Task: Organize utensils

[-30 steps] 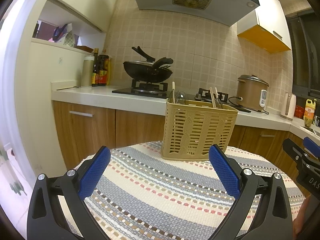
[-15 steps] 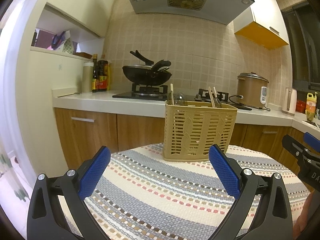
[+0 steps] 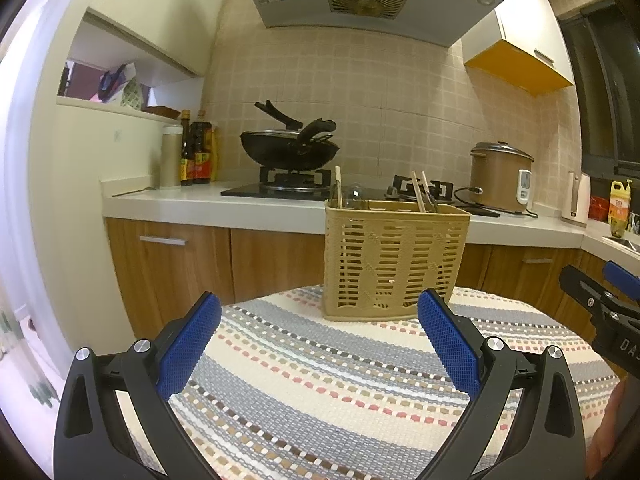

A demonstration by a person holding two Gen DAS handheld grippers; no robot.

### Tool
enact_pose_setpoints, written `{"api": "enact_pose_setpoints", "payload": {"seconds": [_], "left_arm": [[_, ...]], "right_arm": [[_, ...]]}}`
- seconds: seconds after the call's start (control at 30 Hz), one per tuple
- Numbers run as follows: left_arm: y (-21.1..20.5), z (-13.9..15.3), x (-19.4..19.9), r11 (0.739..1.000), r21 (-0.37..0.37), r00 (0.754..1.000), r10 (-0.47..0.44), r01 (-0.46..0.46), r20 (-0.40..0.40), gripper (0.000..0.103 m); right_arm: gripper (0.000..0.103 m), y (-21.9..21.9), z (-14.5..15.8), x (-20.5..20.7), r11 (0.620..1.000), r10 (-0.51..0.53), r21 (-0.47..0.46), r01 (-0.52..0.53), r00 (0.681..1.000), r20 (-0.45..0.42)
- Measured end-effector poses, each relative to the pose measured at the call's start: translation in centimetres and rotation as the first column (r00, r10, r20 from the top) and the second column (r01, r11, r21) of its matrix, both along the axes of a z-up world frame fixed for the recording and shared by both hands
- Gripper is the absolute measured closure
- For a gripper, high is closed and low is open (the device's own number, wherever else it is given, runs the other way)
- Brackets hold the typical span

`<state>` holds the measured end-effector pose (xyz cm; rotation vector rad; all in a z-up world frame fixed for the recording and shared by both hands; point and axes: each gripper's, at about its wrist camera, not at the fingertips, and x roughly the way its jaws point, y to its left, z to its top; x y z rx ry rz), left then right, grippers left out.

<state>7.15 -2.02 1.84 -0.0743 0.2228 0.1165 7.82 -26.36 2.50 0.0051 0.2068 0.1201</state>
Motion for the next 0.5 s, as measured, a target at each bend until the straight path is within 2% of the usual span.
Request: {"api": "enact_pose_setpoints", "payload": {"seconds": [0.5], "left_arm": [[-0.12,0.04,0.14,1.0,0.003,1.0,-0.001,0.001,-0.007,0.008]], "right_arm": [[0.008,0.2,-0.2,0.22,1.0,0.005,-0.01,-0.005,1.0,-0.011]]}}
